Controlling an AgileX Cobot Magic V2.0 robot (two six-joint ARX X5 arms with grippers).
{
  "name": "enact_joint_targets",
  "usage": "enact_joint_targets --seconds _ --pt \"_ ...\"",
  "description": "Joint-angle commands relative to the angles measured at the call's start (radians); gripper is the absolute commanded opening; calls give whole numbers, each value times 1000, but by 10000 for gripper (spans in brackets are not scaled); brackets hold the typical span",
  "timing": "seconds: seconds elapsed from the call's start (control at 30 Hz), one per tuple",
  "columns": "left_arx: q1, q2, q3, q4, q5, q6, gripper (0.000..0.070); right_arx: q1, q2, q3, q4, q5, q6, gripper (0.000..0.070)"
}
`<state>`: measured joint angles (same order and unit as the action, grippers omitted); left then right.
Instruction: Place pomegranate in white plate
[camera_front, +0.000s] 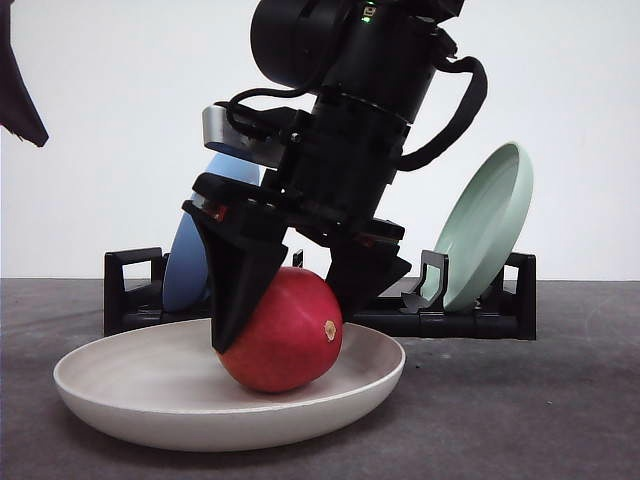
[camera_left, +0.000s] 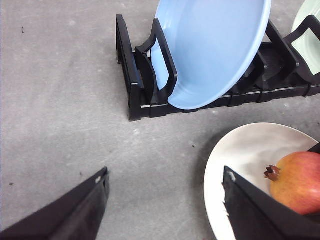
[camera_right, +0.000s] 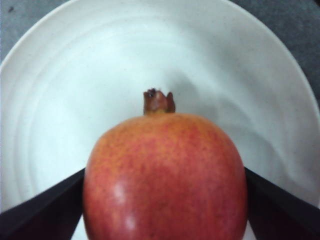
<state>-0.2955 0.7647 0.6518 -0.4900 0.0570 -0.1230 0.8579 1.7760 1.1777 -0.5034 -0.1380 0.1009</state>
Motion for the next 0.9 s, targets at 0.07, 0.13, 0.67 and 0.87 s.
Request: enact_joint_targets --seconds 0.07,0.13,0.67,0.87 --pt "-1 6 15 11 3 -2 430 17 11 26 6 -3 5 698" --pt "-1 6 15 11 3 -2 429 16 0 28 1 -3 11 700" --pt "-1 6 15 10 3 -22 430 -125 -434 -297 273 -107 -39 677" --pt "-1 6 15 10 3 -23 430 -293 -639 -434 222 -178 -18 677"
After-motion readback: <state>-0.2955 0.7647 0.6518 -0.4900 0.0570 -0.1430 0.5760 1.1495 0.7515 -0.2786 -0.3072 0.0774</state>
